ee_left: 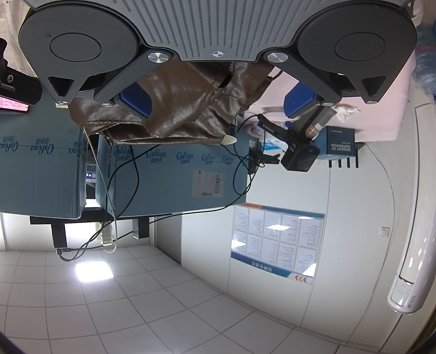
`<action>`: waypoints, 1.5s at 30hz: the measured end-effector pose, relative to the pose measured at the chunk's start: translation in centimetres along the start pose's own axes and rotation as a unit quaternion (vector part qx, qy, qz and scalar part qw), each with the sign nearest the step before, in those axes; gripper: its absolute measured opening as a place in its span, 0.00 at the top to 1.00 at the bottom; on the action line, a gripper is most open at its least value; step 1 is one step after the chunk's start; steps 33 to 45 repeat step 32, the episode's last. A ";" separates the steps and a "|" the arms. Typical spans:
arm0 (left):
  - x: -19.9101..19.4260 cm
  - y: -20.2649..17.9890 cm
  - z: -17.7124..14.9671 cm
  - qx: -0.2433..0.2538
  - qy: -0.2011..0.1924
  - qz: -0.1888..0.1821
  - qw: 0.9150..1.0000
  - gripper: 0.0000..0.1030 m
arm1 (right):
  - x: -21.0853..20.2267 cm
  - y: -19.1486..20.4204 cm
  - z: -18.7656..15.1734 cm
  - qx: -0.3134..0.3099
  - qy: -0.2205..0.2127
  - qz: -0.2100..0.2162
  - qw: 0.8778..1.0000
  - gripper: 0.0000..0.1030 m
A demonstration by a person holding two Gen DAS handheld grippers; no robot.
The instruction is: Fold clothes
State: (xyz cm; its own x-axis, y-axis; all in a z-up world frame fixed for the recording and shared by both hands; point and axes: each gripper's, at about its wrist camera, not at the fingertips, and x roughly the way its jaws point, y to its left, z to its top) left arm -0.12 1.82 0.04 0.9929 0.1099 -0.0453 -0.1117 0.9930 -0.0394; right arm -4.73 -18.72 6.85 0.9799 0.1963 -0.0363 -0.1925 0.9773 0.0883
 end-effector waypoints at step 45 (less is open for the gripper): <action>0.0 0.3 0.0 -0.010 -0.002 -0.007 1.000 0.00 | 0.1 0.0 0.0 -0.001 0.003 0.000 1.000 0.00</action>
